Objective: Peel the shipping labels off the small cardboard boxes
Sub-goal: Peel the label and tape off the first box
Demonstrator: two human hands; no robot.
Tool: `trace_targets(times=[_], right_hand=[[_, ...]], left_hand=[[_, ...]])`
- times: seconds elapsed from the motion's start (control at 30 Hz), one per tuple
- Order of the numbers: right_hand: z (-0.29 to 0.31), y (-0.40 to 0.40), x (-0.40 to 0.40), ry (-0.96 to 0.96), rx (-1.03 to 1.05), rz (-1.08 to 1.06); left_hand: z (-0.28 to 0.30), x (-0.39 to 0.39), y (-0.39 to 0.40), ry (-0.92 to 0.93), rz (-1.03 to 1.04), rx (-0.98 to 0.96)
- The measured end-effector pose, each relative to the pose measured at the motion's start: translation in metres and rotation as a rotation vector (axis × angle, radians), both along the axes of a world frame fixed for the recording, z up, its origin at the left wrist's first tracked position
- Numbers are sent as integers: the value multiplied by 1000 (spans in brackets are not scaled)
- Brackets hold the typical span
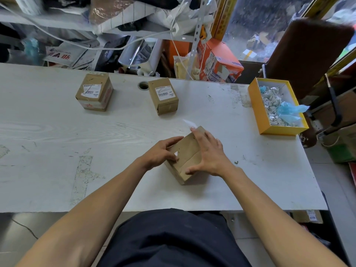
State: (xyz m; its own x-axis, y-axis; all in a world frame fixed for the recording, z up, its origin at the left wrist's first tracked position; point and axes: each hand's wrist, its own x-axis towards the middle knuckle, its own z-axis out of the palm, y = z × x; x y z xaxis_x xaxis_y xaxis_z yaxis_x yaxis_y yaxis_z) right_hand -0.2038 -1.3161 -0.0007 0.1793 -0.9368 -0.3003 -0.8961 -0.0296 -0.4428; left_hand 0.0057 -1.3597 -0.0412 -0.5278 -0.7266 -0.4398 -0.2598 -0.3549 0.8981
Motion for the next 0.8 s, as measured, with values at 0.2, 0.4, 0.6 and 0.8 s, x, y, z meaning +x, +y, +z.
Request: trace_targets(times=[0.2,0.4,0.6,0.8], right_hand=[[-2,-11,14,122,30,-203],[-6,-13,31,200,13,-340],[-2,-21,7,170,-91,-125],[-2,-23,1,134,-88,-138]], left_hand=[[9,-2,-19,-331,-74,-420],[-2,-18,2,-671,22,-569],[5,-6,6,-511,8,-499],[9,-8,-14,-506,78,-591]])
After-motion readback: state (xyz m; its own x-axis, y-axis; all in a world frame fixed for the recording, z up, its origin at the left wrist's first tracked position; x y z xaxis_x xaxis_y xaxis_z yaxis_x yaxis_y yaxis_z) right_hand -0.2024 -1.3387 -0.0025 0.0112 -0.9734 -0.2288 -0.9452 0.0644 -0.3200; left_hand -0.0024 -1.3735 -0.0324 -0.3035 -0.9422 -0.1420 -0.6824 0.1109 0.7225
